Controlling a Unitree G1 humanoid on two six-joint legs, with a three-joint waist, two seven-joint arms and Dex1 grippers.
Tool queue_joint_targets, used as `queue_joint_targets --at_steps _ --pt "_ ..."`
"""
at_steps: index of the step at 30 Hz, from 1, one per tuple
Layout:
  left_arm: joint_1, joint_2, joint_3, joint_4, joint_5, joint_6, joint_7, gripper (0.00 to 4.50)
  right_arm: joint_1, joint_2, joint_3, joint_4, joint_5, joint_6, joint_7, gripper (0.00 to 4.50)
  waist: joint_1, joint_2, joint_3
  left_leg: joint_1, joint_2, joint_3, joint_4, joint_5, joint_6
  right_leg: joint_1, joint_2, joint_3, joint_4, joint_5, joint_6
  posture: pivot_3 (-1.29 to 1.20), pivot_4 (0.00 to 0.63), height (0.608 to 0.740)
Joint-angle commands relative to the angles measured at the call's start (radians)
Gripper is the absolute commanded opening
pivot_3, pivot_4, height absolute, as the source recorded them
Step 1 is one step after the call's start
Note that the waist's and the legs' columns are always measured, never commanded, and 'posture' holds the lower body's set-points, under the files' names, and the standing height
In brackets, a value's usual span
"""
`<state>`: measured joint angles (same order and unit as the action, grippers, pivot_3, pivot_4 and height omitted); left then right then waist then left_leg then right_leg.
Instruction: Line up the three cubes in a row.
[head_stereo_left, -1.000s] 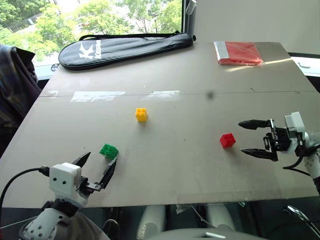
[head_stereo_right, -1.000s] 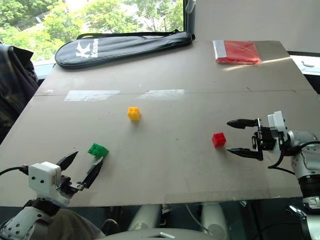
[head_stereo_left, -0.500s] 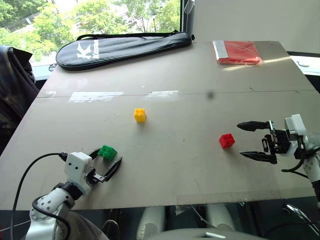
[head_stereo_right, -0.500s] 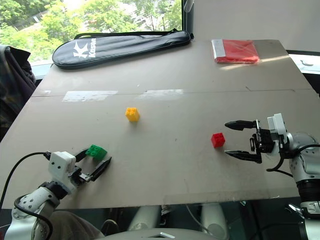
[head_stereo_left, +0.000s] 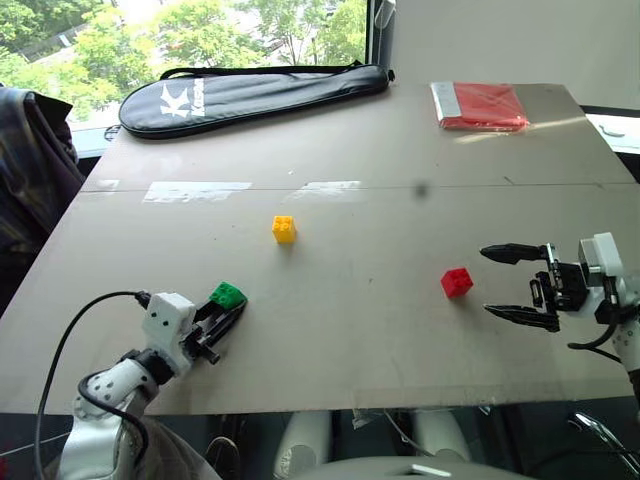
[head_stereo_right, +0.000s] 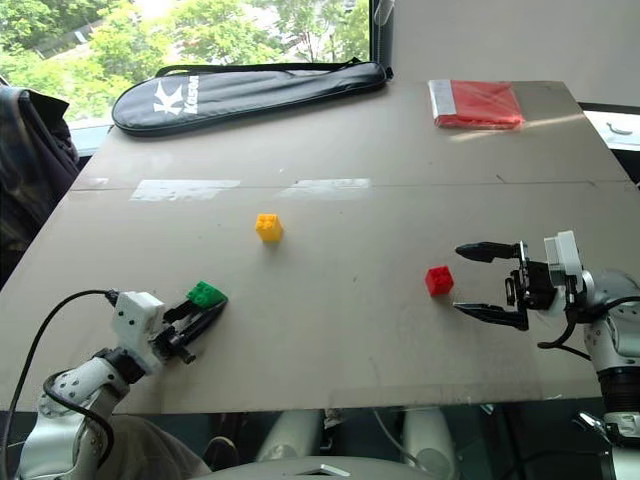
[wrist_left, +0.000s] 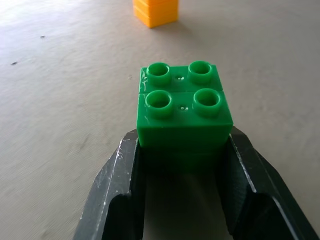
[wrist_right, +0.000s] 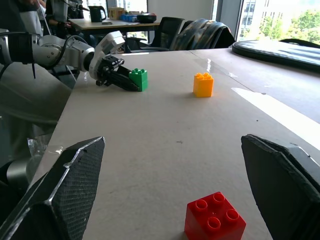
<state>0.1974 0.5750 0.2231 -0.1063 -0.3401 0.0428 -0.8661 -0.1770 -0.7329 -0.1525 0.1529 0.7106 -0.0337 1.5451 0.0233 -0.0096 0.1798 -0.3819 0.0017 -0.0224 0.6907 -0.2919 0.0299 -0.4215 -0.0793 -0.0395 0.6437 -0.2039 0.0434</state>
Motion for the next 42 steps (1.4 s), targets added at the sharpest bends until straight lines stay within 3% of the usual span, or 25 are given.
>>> queue_joint_targets --at_steps 1,6,9,14,20,27,34,42 --pt "-0.135 0.026 -0.137 0.018 0.026 -0.013 -0.12 1.32 0.048 0.007 -0.061 -0.067 0.01 0.021 -0.054 4.5 0.004 0.0 0.0 0.0 0.0 0.0 0.0 0.0 0.0 0.0 0.0 0.0 0.0 0.0 0.0 0.0 0.15 0.694" --pt "-0.435 -0.041 -0.362 0.156 0.088 -0.016 -0.256 1.32 0.144 0.012 -0.111 -0.083 -0.014 -0.012 -0.077 4.5 0.004 0.0 0.0 0.0 -0.001 0.0 0.0 0.0 0.0 0.0 0.001 0.0 0.0 0.002 0.002 0.0 0.15 0.694" --pt "-0.627 -0.132 -0.5 0.317 0.172 -0.049 -0.317 1.32 0.201 0.026 -0.138 -0.075 -0.038 -0.053 -0.09 4.5 -0.003 -0.001 0.0 0.0 -0.002 0.001 0.0 0.0 0.0 0.001 0.001 0.001 0.0 0.002 0.002 0.0 0.15 0.694" --pt "-0.803 -0.258 -0.579 0.532 0.235 -0.079 -0.33 1.32 0.261 0.044 -0.173 -0.075 -0.074 -0.1 -0.138 4.5 -0.02 -0.001 0.0 0.001 -0.004 0.006 0.0 0.0 0.0 0.001 0.001 0.002 0.0 0.002 0.003 0.0 0.15 0.694" --pt "-0.875 -0.329 -0.622 0.645 0.295 -0.127 -0.323 1.32 0.306 0.055 -0.202 -0.096 -0.092 -0.126 -0.185 4.5 -0.011 -0.001 0.0 0.0 -0.004 0.006 0.0 0.0 0.0 0.001 0.002 0.002 0.001 0.002 0.003 0.0 0.15 0.694" --pt "-0.847 -0.348 -0.63 0.621 0.295 -0.081 -0.351 1.32 0.321 0.064 -0.209 -0.119 -0.096 -0.127 -0.216 4.5 -0.009 -0.001 0.0 0.0 -0.002 0.006 0.0 0.0 0.0 0.001 0.001 0.003 0.001 0.002 0.003 0.0 0.15 0.694" --pt "-0.821 -0.329 -0.608 0.56 0.301 -0.088 -0.323 4.46 0.31 0.063 -0.208 -0.127 -0.09 -0.122 -0.221 4.5 -0.009 -0.001 0.0 0.001 -0.001 0.005 0.0 0.0 0.0 0.001 0.001 0.003 0.001 0.002 0.003 0.0 0.15 0.694" --pt "-0.763 -0.201 -0.436 0.264 0.193 0.065 -0.25 4.46 0.245 0.063 -0.185 -0.188 -0.052 -0.057 -0.241 4.5 -0.019 -0.001 0.001 0.001 0.002 0.001 0.0 0.0 0.0 0.0 0.006 0.004 0.002 0.003 0.003 0.0 0.15 0.694"
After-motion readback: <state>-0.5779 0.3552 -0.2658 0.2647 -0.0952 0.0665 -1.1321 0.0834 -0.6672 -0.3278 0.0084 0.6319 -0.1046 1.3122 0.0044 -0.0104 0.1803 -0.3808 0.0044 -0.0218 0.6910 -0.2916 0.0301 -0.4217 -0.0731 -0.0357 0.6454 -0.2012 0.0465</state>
